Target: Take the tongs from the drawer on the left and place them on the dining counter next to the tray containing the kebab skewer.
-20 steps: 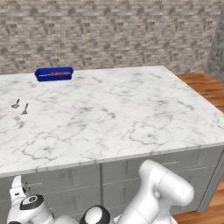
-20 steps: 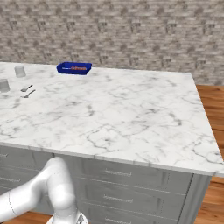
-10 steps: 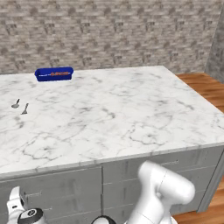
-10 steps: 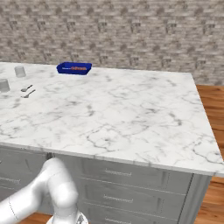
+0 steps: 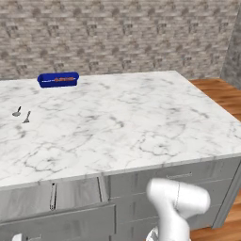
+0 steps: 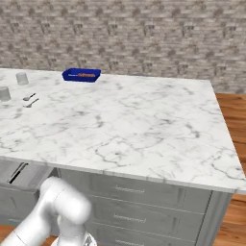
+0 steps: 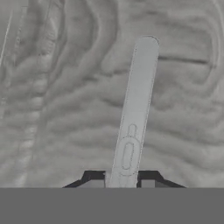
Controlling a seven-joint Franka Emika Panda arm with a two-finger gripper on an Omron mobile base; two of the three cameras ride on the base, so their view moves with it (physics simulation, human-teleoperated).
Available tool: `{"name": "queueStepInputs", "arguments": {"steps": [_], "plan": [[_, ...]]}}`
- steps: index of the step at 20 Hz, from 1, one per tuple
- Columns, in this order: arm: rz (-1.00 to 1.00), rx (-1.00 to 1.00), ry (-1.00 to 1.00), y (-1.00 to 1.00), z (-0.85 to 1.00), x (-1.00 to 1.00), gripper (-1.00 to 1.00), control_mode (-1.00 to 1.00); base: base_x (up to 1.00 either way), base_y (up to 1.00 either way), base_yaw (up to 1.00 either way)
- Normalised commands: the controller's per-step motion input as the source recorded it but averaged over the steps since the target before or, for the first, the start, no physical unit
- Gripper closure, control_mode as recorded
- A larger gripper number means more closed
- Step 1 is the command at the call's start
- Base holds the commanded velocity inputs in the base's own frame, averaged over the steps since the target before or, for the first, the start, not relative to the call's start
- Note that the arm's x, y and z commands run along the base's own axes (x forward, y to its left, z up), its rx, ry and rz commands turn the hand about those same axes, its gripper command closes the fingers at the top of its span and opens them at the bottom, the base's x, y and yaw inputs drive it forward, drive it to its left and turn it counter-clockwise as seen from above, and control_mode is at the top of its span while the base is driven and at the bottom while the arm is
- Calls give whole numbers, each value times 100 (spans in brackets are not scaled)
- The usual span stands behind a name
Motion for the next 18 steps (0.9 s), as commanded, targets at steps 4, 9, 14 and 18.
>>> {"name": "queueStepInputs", "arguments": {"steps": [4,9,14,18], "plan": [[2,0,-6,-66,-39,-100,100,-100,0,0,0],[3,0,-7,-68,-39,-100,100,-100,0,0,0],[5,0,-7,-68,-35,-100,100,-100,0,0,0],[6,0,-7,-65,-32,-100,100,-100,0,0,0]]}}
